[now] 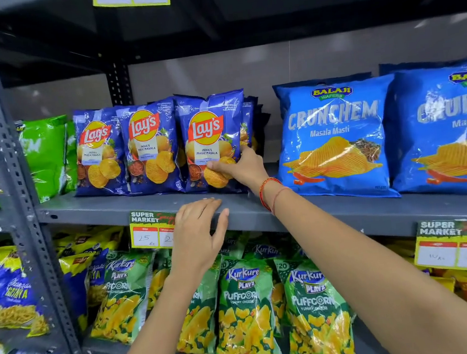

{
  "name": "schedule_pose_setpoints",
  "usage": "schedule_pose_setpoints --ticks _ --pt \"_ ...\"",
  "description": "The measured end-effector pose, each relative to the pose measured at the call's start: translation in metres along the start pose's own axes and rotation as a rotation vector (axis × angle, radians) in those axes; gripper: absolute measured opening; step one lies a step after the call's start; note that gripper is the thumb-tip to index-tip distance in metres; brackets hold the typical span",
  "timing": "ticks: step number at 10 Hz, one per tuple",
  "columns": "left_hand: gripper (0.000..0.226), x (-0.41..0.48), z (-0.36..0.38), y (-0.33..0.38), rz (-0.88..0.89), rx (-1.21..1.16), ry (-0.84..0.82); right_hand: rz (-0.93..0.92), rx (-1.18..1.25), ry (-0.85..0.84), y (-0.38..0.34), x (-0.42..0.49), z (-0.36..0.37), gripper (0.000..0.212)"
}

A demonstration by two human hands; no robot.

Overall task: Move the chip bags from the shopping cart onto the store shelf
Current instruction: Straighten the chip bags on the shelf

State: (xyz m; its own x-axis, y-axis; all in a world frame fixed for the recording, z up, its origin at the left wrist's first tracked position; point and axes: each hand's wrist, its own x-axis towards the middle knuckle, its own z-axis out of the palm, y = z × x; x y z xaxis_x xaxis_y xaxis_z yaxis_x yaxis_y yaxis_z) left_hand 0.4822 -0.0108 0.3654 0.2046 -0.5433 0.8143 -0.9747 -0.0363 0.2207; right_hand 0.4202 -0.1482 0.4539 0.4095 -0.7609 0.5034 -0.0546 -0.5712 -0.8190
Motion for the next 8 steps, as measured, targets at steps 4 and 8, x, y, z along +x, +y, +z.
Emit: schedule_pose_setpoints --ticks 4,8 --pt "0.048 0.000 0.000 0.001 -0.006 -0.001 0.002 -0.028 0.004 -0.023 0.003 -0.004 0.001 0.044" --pt "0.036 0.030 -0.009 0.026 -0.042 -0.196 0.167 -0.160 -0.054 0.235 -0.023 -0.023 -0.049 0.067"
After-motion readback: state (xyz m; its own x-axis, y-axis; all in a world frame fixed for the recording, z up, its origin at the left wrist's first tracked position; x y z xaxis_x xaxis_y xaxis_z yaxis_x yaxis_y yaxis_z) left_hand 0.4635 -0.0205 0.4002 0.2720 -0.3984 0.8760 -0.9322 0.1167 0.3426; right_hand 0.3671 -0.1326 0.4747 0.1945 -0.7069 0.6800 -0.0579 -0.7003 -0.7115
